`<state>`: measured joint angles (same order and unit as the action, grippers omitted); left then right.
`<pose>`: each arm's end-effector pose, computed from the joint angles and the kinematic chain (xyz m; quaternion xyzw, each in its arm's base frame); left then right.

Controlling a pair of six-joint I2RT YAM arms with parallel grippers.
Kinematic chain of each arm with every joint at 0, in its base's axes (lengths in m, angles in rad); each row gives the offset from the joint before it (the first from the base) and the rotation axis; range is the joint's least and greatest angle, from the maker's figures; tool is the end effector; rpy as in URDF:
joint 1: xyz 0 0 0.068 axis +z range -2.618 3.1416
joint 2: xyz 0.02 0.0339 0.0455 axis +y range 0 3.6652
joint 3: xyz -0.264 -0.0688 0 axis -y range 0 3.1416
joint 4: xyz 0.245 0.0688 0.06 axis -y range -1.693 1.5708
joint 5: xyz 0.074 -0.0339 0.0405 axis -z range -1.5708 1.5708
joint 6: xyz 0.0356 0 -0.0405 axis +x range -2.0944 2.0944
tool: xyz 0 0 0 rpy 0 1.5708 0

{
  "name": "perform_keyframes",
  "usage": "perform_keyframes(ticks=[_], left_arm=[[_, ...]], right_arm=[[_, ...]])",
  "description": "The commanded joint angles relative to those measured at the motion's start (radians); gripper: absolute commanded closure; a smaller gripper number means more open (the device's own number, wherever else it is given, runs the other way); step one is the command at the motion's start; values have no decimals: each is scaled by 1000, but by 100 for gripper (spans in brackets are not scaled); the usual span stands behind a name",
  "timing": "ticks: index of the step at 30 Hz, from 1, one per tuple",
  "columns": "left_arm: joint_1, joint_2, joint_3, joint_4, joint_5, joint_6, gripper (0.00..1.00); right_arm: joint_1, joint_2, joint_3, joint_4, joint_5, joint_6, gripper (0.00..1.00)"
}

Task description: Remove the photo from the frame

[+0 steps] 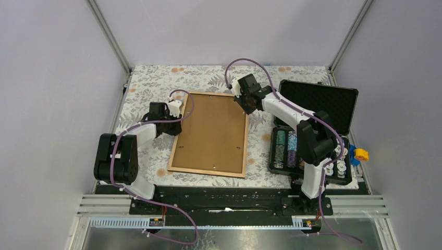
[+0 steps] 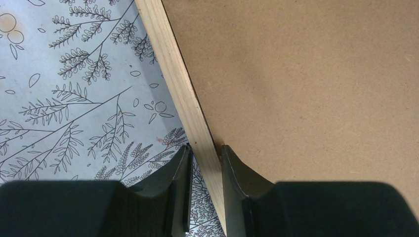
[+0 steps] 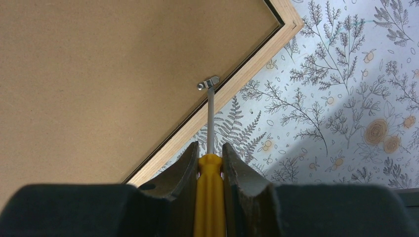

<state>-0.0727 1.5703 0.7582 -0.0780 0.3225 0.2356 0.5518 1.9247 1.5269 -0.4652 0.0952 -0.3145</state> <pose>0.2982 -0.0330 0.1572 0.1958 0.9111 -0.1240 0.3407 0.3695 0.2235 0.2384 -0.3783 0.8574 -0.0033 0.3490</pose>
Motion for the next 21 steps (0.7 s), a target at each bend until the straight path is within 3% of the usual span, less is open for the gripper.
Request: perform_keyframes(ticks=[1,21], left_arm=[[-16,29,-35,-47,22,44,89],[-15,42,-40,-37,22,39,89]], right_arm=[[3,31,34,29,-41,20,100],[-1,14,28,-24,-196,38,100]])
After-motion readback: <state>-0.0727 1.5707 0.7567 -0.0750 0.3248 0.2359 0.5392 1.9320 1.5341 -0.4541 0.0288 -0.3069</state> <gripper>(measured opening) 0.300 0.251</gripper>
